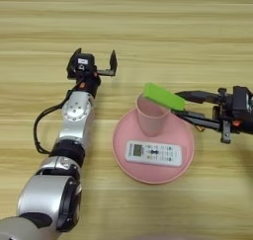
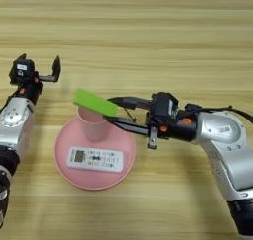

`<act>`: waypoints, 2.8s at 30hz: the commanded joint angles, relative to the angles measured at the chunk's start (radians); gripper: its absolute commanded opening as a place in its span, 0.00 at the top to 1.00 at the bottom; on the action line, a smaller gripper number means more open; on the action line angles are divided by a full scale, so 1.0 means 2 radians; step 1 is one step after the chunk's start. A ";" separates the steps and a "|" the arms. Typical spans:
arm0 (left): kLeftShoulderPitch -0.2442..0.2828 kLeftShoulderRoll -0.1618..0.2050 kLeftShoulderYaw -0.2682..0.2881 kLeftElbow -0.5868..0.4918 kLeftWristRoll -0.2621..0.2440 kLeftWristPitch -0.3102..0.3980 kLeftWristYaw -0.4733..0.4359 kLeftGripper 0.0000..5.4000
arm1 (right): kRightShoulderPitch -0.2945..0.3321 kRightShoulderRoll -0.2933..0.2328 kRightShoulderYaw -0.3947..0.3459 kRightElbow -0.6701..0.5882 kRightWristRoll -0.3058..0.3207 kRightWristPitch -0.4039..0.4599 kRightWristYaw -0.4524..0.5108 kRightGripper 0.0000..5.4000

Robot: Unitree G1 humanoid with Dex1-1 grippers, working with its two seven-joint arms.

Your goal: Move the objects on the table

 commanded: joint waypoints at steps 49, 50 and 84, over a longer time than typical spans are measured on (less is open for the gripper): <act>-0.010 -0.002 -0.002 0.006 0.007 -0.002 0.004 0.00 | -0.048 0.001 0.099 0.232 -0.217 -0.069 -0.033 0.74; -0.010 -0.002 -0.002 0.006 0.007 -0.002 0.004 0.00 | -0.049 0.001 0.101 0.233 -0.219 -0.070 -0.033 0.74; -0.009 -0.001 -0.002 0.006 0.007 -0.004 0.004 0.00 | -0.060 0.007 0.108 0.267 -0.244 -0.088 -0.057 0.49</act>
